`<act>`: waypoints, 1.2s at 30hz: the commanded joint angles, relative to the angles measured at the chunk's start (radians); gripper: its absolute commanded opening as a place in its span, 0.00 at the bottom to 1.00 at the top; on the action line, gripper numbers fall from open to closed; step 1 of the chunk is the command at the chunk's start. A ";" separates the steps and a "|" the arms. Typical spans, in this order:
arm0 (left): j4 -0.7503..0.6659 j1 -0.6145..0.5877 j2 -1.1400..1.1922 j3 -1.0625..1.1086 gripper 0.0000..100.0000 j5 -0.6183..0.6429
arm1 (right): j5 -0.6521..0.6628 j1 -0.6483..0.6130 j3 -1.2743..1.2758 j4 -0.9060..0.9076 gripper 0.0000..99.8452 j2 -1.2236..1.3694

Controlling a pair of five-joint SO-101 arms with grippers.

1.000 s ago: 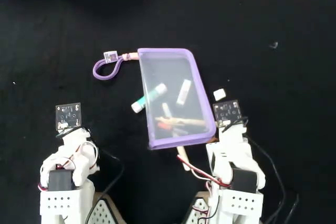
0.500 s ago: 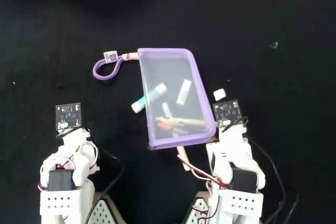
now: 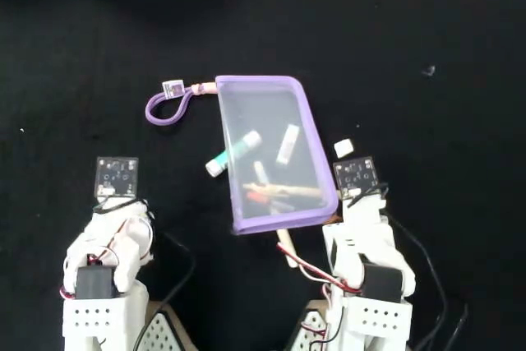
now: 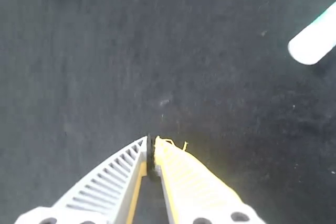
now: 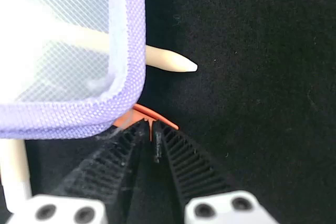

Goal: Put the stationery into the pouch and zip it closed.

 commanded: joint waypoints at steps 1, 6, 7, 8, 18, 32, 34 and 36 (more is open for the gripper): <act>-0.043 0.012 -0.006 -0.005 0.03 -0.054 | -0.005 0.017 0.004 0.008 0.03 -0.088; -0.032 0.012 -0.006 -0.097 0.14 -0.012 | -0.006 0.066 0.004 0.008 0.03 -0.088; -0.032 0.012 -0.006 -0.122 0.18 0.035 | -0.008 0.068 0.004 0.008 0.03 -0.088; -0.032 0.012 -0.006 -0.147 0.20 0.094 | -0.008 0.068 0.004 0.008 0.03 -0.088; -0.041 0.019 0.037 -0.323 0.25 0.270 | -0.005 0.069 0.004 0.008 0.03 -0.088; -0.043 0.051 0.850 -0.843 0.25 0.417 | -0.003 0.071 0.004 0.008 0.03 -0.088; -0.043 0.088 0.985 -0.900 0.25 0.491 | -0.003 0.071 0.004 0.008 0.03 -0.088; -0.043 0.145 1.112 -0.954 0.25 0.555 | -0.003 0.071 0.004 0.008 0.03 -0.088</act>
